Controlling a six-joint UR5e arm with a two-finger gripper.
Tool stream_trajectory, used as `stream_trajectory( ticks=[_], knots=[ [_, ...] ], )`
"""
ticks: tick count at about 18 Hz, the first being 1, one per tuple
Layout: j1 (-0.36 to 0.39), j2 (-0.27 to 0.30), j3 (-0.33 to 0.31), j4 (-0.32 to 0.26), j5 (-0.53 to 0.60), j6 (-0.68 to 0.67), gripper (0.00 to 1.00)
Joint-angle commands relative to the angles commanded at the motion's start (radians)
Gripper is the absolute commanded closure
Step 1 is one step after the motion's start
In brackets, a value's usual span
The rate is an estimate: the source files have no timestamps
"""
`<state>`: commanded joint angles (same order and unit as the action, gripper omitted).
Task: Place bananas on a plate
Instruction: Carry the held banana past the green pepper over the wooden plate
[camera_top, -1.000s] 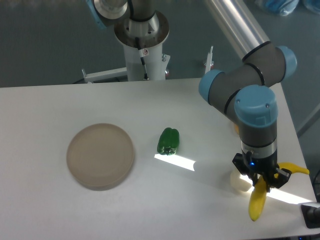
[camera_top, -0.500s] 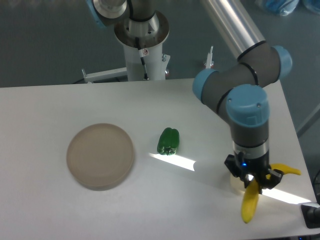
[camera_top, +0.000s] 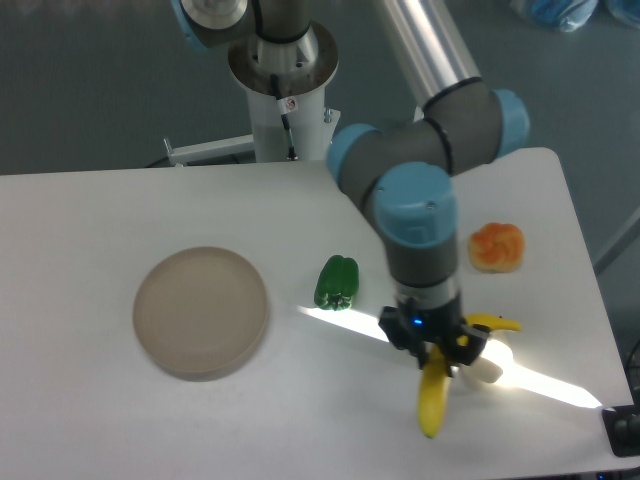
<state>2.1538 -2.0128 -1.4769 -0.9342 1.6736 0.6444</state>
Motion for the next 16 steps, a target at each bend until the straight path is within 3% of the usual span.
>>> stream_trajectory(
  ticks=[7,16],
  knots=[
    [-0.123,0.074,-0.195,0.0,-0.005,-0.124,0.77],
    [-0.314,0.081,-0.249,-0.006,-0.005,-0.383,0.77]
  ],
)
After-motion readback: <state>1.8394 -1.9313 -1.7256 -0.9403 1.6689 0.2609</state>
